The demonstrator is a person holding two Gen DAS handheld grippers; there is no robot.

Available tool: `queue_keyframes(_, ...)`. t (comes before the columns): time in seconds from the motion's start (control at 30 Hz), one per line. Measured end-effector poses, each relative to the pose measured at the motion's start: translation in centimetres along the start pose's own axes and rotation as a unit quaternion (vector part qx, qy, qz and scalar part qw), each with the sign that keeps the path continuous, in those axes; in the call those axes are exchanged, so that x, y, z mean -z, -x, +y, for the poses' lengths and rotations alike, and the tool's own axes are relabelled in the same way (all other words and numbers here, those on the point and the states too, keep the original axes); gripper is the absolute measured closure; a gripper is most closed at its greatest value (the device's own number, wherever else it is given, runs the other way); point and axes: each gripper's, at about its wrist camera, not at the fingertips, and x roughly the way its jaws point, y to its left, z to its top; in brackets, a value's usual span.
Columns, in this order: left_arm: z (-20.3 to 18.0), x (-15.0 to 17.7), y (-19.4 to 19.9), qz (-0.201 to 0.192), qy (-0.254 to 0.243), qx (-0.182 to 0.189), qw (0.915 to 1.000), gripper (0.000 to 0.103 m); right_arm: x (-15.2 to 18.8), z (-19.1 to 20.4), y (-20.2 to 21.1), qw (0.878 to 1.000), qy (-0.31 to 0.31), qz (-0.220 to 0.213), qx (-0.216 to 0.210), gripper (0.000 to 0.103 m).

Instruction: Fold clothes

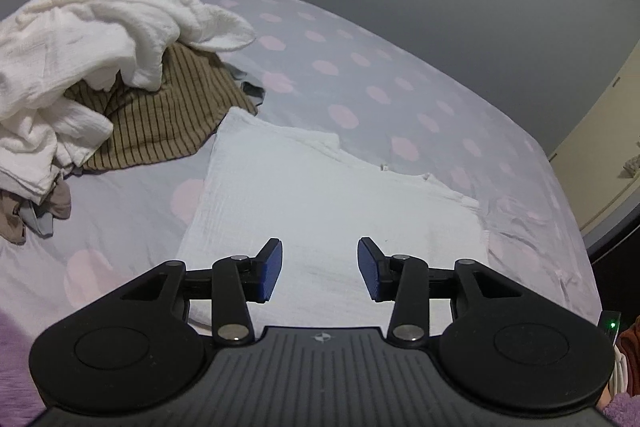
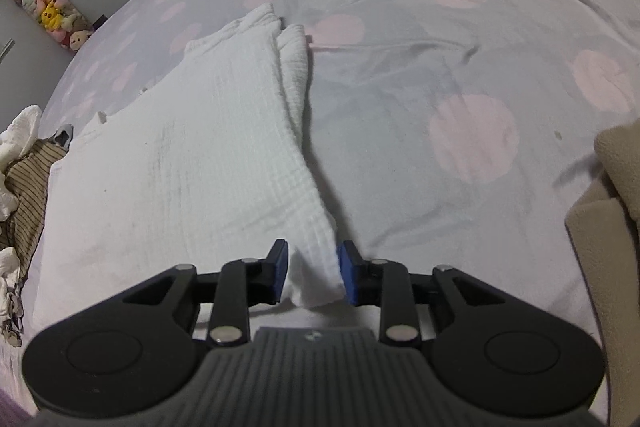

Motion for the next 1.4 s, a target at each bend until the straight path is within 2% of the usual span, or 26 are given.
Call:
queue_keyframes(0.13,-0.5,-0.2,0.2,-0.010,-0.002,0.012,0.9999,0.062,0.0,-1.0,0.5,0.999,-0.031,-0.010,-0.013,0.071)
queue_keyframes(0.33,1.3,0.3,-0.8,-0.005,0.016,0.019,0.9997,0.061,0.1,-0.8,0.4,1.000,-0.025,-0.011,-0.013,0.071)
queue_keyframes(0.47,4.1,-0.1,-3.2,0.011,0.028,-0.001,0.9995,0.061,0.1,-1.3,0.2,0.999,-0.037,-0.013,-0.022,0.066)
queue_keyframes(0.6,6.5,-1.8,-6.0,0.025,0.043,-0.009,0.9987,0.061,-0.2,-0.9,0.1,0.999,-0.045,-0.014,-0.027,0.066)
queue_keyframes(0.8,8.5,-4.8,-9.9,0.039,0.034,-0.019,0.9984,0.061,-1.0,0.9,0.1,0.998,-0.036,-0.038,-0.034,0.059)
queue_keyframes(0.93,9.0,-6.5,-12.6,0.041,0.004,-0.033,0.9986,0.061,-2.7,2.6,-1.0,0.999,-0.025,-0.041,0.001,0.059)
queue_keyframes(1.03,8.5,-7.8,-14.8,0.051,-0.041,-0.045,0.9968,0.061,-4.3,3.7,-2.2,0.999,-0.019,-0.041,0.011,0.049)
queue_keyframes(1.07,8.3,-8.2,-15.5,0.057,-0.056,-0.044,0.9958,0.061,-4.8,4.0,-2.5,0.999,-0.019,-0.042,0.015,0.044)
queue_keyframes(1.2,7.7,-9.4,-17.4,0.066,-0.099,-0.031,0.9924,0.061,-7.1,5.8,-4.1,0.999,0.000,-0.043,0.024,0.042)
queue_keyframes(1.4,10.2,-8.5,-20.3,0.072,-0.087,-0.005,0.9936,0.061,-10.3,6.8,-6.1,0.998,0.018,-0.048,0.043,0.031)
